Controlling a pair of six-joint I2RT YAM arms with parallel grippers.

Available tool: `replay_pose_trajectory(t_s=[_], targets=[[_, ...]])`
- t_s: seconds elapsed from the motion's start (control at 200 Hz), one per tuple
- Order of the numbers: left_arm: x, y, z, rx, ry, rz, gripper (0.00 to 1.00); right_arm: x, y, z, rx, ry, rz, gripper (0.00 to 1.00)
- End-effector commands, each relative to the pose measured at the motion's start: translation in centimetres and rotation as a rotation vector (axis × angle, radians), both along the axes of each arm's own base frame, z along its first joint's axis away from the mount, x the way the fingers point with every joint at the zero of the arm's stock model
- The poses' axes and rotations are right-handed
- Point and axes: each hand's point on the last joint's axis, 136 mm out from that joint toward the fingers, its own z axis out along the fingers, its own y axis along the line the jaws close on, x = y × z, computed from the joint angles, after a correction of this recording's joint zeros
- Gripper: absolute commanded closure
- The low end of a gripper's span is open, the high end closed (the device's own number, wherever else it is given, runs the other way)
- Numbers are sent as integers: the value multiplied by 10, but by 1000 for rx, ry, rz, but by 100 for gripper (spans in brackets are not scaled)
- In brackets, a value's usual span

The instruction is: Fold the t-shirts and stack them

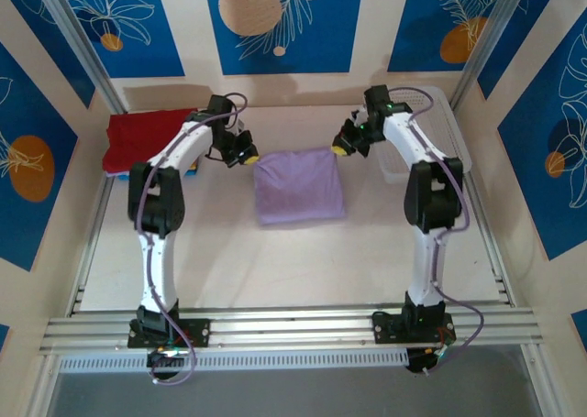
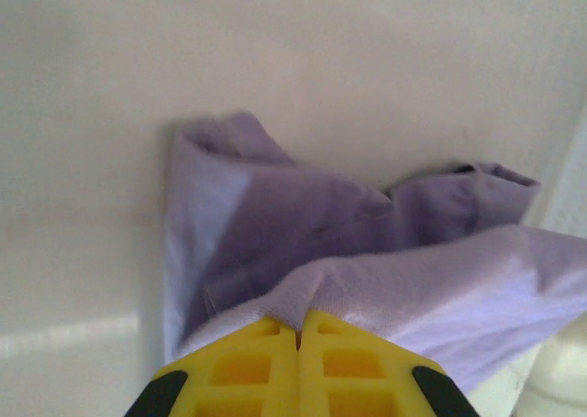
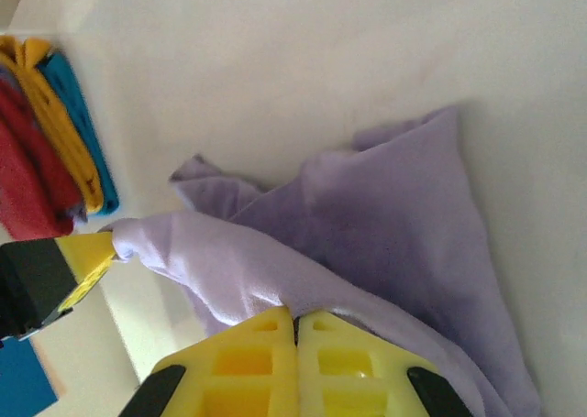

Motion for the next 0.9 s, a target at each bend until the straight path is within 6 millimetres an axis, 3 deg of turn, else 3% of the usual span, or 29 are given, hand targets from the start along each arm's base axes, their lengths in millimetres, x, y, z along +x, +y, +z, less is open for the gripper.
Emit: replay_pose_trajectory(t_s=[0.0, 0.04, 0.095, 0.13, 0.27, 0.4, 0.54, 0.775, 0.895], targets=[[34, 14, -6, -39, -15, -13, 100, 32, -10, -15, -26, 28, -5, 94], [44, 17, -14, -56, -11, -8, 99, 40, -9, -20, -41, 28, 6, 78], [55, 26, -19, -49, -8, 6, 74, 48, -4, -13, -36, -12, 32, 62], [60, 30, -17, -44, -18, 13, 64, 49, -2, -6, -39, -35, 46, 54], [70, 43, 10, -52, -92, 52, 45, 31, 1, 17, -76, -65, 87, 48], [65, 40, 34, -77, -129, 64, 44, 4, 11, 32, -98, -101, 117, 47], [48, 23, 45, -103, -156, 68, 44, -19, 22, 12, -84, -39, 143, 48], [12, -36, 21, -137, -134, 37, 44, -25, 30, -36, -44, 72, 139, 48], [-4, -71, -14, -168, -74, 34, 44, -27, 28, -63, -42, 134, 134, 48]])
